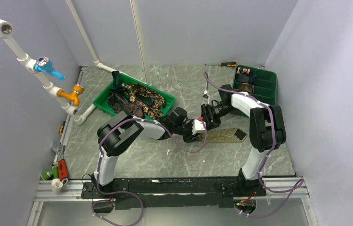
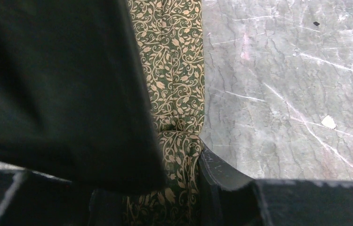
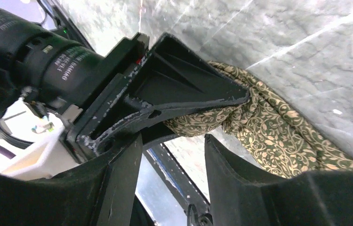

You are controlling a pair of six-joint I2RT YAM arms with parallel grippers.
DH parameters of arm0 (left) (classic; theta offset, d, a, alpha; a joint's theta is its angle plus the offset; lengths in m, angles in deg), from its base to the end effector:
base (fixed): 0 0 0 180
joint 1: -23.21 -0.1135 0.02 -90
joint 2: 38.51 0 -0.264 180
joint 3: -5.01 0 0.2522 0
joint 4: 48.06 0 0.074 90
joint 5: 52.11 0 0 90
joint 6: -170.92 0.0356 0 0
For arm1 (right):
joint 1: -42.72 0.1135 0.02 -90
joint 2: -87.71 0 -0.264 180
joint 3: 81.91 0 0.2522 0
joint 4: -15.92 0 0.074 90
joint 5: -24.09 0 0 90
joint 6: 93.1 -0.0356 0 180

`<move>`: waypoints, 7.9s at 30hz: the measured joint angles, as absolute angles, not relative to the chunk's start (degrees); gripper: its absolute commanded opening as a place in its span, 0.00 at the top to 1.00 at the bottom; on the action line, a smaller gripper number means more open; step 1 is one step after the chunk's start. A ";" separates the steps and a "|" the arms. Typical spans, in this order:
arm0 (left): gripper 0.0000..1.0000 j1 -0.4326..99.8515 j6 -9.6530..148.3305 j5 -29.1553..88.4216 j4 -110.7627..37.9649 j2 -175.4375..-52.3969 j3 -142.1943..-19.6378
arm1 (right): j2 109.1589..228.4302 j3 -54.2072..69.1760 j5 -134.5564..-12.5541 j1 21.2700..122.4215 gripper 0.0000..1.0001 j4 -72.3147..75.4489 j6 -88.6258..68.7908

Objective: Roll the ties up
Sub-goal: Roll the tie at the center of the board.

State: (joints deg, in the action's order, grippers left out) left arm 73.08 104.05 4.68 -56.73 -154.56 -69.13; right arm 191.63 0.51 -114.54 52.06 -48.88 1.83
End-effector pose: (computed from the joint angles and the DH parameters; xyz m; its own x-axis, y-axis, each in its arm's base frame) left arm 0.2496 -0.3264 0.1253 0.0424 0.4597 -0.8871 0.9986 0.0092 0.0525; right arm 0.3158 0.0790 0.1800 -0.9677 -0.2167 -0.1287 -0.2391 0.6280 0.7406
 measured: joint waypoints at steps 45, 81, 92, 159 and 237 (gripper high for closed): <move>0.22 72.03 106.04 0.79 -56.78 -155.89 -71.16 | 201.25 -5.19 -110.69 43.84 1.00 -45.87 -5.98; 0.72 71.72 97.54 8.86 -53.43 -150.65 -66.70 | 197.16 2.11 -112.44 52.52 0.38 -46.74 4.23; 0.69 71.59 98.24 8.70 -51.57 -150.63 -67.51 | 199.52 2.00 -115.43 53.51 1.00 -44.71 0.51; 0.71 72.18 94.79 9.01 -71.46 -156.20 -64.23 | 196.68 1.34 -116.41 52.72 0.42 -47.59 1.37; 0.64 70.91 97.28 3.17 -58.76 -157.29 -71.77 | 199.52 1.48 -117.09 51.14 0.74 -46.28 0.12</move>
